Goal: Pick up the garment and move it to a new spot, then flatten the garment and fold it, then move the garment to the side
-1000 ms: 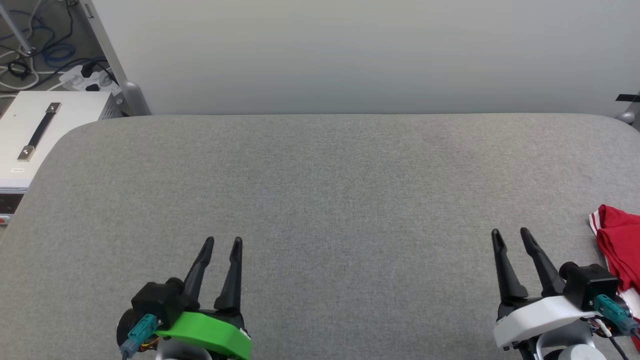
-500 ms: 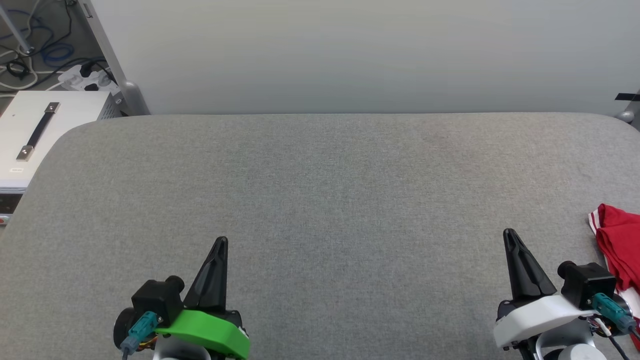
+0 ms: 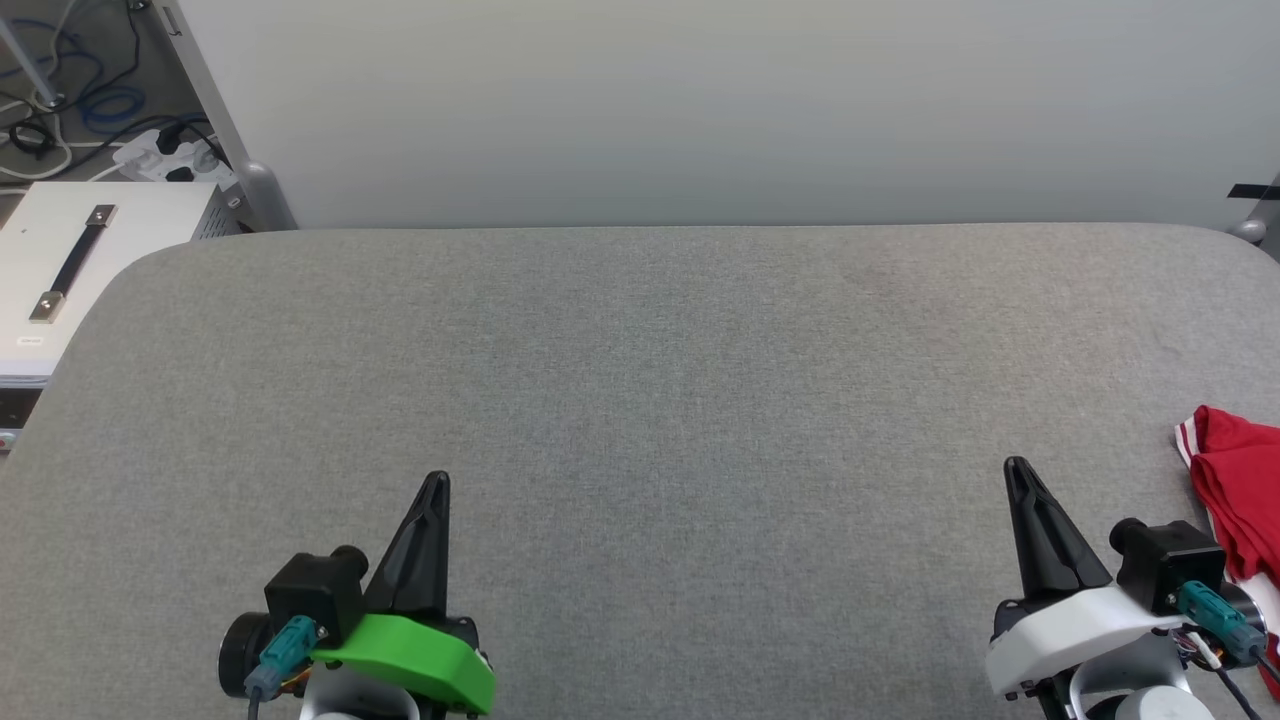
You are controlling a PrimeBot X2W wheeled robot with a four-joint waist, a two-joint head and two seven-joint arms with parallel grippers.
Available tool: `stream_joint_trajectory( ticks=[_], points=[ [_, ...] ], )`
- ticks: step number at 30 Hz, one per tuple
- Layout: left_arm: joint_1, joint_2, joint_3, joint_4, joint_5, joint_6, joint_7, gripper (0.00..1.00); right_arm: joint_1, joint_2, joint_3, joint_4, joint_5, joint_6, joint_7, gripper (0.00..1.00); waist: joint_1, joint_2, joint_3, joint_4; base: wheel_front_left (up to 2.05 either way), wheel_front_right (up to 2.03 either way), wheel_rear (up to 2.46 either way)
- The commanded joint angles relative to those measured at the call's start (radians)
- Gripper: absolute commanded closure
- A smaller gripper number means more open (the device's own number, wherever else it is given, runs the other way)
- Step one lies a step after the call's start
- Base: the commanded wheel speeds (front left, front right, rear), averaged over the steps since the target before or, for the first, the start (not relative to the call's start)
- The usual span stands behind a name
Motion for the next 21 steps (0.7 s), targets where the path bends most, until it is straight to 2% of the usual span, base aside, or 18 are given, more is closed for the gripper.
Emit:
stream_joint_trajectory(
  ticks=[1,21],
  points=[
    [-0.004,-0.005,0.005,-0.008,0.012,0.007,0.007,1.0,-0.001,0.006,-0.002,-0.007,-0.008,0.0,0.006,1.0,0.0,0.0,0.0,0.0,0.0,0.0,0.0],
    [-0.008,-0.01,0.025,-0.029,0.063,0.029,0.051,1.0,-0.002,0.014,-0.007,-0.023,-0.045,0.0,0.039,1.0,0.0,0.0,0.003,-0.005,0.0,0.0,0.0]
  ],
)
